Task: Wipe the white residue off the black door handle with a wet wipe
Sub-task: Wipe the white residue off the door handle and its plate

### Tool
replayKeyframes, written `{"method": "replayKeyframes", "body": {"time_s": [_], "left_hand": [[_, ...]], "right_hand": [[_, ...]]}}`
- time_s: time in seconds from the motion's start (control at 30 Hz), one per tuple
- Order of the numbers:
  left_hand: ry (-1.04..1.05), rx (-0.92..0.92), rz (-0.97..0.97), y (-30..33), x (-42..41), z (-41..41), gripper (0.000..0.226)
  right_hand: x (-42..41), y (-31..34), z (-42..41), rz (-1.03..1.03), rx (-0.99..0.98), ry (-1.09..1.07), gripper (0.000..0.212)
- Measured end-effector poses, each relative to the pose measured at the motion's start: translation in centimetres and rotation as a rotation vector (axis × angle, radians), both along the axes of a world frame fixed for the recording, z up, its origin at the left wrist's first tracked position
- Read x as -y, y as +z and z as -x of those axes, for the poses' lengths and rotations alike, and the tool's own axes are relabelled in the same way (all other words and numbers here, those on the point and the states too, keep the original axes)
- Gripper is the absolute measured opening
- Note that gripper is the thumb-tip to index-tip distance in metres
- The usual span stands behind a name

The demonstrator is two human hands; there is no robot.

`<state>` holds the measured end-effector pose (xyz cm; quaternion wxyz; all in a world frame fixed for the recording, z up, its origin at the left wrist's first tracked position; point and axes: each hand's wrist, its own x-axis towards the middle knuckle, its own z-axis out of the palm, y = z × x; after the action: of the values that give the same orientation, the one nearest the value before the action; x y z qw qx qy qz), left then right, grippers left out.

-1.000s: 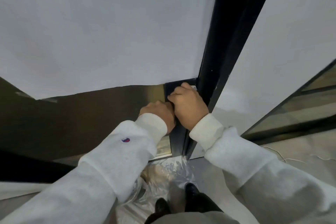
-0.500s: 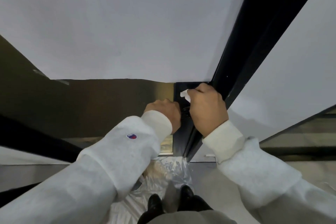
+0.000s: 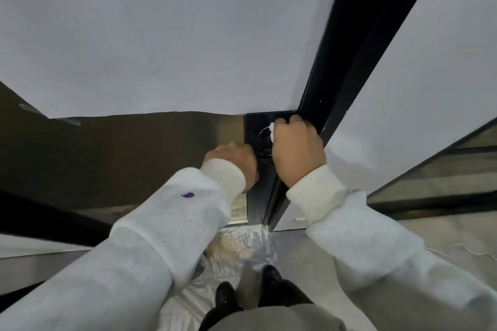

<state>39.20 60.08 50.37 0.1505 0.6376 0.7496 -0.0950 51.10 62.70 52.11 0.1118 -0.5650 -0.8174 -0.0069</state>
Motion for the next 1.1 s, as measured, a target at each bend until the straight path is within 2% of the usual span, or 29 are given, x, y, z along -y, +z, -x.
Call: {"method": "replayKeyframes", "body": {"time_s": [0.07, 0.17, 0.3, 0.47, 0.67, 0.77, 0.8, 0.9, 1.0, 1.1], "left_hand": [[-0.02, -0.054, -0.004, 0.4, -0.4, 0.1, 0.025], [-0.016, -0.017, 0.007, 0.2, -0.3, 0.1, 0.025], [0.006, 0.03, -0.004, -0.1, 0.1, -0.1, 0.025], [-0.052, -0.059, 0.014, 1.1, 0.1, -0.1, 0.013], [-0.028, -0.009, 0.019, 0.6, 0.1, -0.1, 0.016], [-0.035, -0.04, 0.014, 0.8, -0.1, -0.2, 0.014], [-0.038, -0.052, 0.013, 0.9, -0.1, -0.2, 0.014], [-0.039, -0.071, 0.011, 1.1, 0.0, -0.3, 0.016], [-0.03, -0.073, -0.01, 1.0, 0.1, -0.4, 0.017], [-0.027, -0.082, -0.032, 0.8, 0.1, -0.5, 0.025]], "right_hand": [[-0.2, -0.7, -0.4, -0.069, -0.053, 0.058, 0.017], [-0.6, -2.0, -1.0, -0.183, -0.14, 0.125, 0.013], [-0.9, -3.1, -1.1, -0.149, -0.211, 0.127, 0.01], [-0.6, -4.2, -1.2, -0.128, -0.392, 0.023, 0.006], [0.3, -5.2, -2.2, -0.044, -0.611, -0.122, 0.03], [-0.1, -6.0, -2.5, 0.194, -0.745, -0.166, 0.031], [-0.3, -6.1, -2.3, 0.328, -0.883, -0.218, 0.029], [-0.2, -5.0, -0.9, 0.702, -1.477, -0.411, 0.026], [0.2, -4.5, -0.3, 0.912, -1.749, -0.497, 0.022], [0.0, -5.0, -0.4, 1.188, -1.99, -0.518, 0.031]]}}
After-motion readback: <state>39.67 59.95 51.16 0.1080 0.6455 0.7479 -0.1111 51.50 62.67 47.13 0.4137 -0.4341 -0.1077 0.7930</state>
